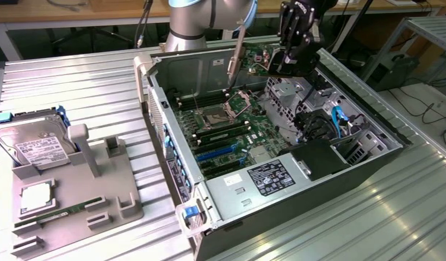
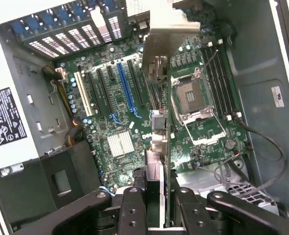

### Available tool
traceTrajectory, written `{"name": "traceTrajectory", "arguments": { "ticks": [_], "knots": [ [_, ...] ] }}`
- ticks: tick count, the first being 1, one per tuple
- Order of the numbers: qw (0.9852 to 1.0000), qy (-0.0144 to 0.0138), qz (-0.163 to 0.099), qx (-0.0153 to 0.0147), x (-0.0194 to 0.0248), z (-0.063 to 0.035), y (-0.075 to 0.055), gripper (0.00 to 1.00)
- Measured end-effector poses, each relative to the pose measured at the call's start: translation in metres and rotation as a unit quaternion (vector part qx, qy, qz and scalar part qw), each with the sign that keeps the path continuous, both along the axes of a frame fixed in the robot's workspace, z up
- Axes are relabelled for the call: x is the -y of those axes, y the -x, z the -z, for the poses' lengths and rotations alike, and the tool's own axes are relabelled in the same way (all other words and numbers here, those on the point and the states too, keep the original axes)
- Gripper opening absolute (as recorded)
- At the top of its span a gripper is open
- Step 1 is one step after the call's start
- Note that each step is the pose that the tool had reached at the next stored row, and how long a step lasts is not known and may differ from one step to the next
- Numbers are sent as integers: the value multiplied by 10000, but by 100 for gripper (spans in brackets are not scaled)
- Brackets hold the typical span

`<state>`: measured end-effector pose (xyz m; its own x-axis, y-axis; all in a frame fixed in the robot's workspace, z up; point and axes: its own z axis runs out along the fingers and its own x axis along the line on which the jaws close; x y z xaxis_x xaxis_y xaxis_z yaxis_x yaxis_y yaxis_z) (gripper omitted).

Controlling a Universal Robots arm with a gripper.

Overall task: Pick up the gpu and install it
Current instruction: 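Insert the gpu into the slot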

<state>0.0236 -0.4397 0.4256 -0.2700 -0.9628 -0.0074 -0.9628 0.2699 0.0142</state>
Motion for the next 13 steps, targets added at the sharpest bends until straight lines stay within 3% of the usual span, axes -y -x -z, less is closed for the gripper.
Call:
{"name": "traceTrajectory", "arguments": {
  "ticks": [9,13],
  "knots": [
    [9984,0,-560,0,0,3,0,27],
    [9953,0,-965,0,1,18,1,27]
  ]
}}
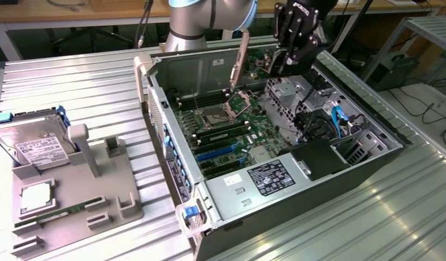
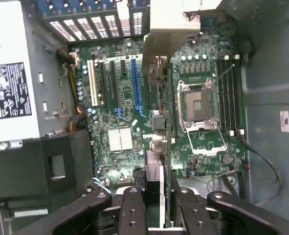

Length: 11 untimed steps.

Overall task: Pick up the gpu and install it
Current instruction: 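Insert the gpu into the slot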

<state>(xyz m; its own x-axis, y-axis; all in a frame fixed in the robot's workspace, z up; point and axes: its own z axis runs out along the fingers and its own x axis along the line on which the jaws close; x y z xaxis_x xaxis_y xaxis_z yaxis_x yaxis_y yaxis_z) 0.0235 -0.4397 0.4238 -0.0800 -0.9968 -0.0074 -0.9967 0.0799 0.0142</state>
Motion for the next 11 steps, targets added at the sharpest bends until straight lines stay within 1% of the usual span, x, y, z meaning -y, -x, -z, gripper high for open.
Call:
{"name": "traceTrajectory", "arguments": {
  "ticks": [2,5,6,9,11],
  "knots": [
    [9998,0,-220,0,0,9,0,27],
    [9991,0,-415,-1,0,22,0,27],
    [9988,0,-490,-8,0,36,0,27],
    [9982,-1,-601,-17,0,56,0,27],
    [9981,-1,-622,-33,1,70,0,27]
  ]
}}
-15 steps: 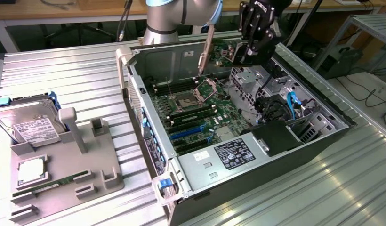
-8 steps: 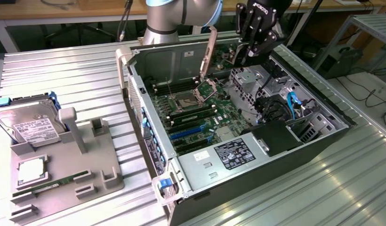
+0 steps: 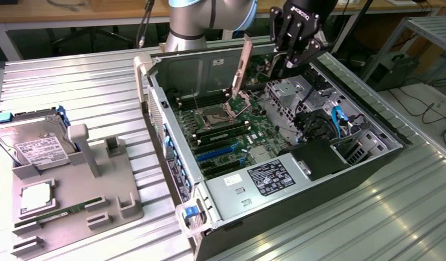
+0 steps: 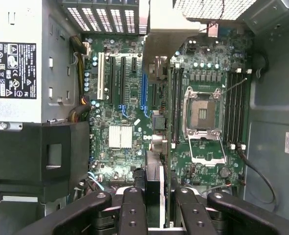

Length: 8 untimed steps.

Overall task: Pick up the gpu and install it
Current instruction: 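Insert the gpu into the slot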

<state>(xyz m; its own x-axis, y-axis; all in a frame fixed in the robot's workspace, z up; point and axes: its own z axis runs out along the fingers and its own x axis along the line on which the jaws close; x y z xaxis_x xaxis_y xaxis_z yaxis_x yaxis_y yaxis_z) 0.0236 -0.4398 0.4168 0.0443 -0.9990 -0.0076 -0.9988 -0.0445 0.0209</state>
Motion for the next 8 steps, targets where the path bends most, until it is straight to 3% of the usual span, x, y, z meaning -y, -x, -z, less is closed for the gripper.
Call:
{"name": "traceTrajectory", "arguments": {
  "ticks": [8],
  "knots": [
    [10000,-14,-4,-34,1,63,0,27]
  ]
}}
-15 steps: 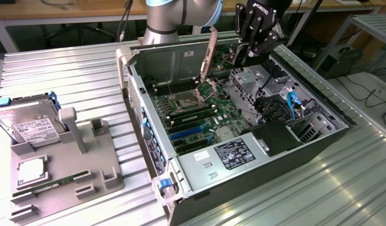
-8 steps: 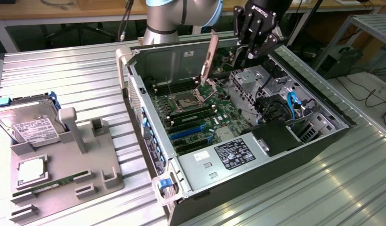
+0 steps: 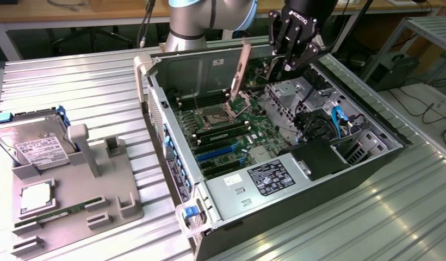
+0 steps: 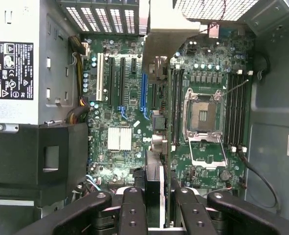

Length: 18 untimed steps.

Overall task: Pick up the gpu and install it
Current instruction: 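Insert the gpu into the slot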

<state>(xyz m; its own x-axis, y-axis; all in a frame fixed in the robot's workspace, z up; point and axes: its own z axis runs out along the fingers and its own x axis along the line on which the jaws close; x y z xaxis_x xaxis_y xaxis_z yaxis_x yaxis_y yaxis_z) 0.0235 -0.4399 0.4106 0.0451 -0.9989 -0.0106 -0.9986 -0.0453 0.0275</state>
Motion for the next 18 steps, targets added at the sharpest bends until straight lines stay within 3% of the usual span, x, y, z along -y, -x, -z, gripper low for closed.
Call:
{"name": "traceTrajectory", "arguments": {
  "ticks": [6,12,14,18],
  "knots": [
    [10000,0,-2,-13,1,58,1,27],
    [10000,57,-3,-11,-3,99,45,27],
    [10000,58,-3,-10,-15,133,126,27],
    [10000,63,59,-10,-47,206,151,27]
  ]
}}
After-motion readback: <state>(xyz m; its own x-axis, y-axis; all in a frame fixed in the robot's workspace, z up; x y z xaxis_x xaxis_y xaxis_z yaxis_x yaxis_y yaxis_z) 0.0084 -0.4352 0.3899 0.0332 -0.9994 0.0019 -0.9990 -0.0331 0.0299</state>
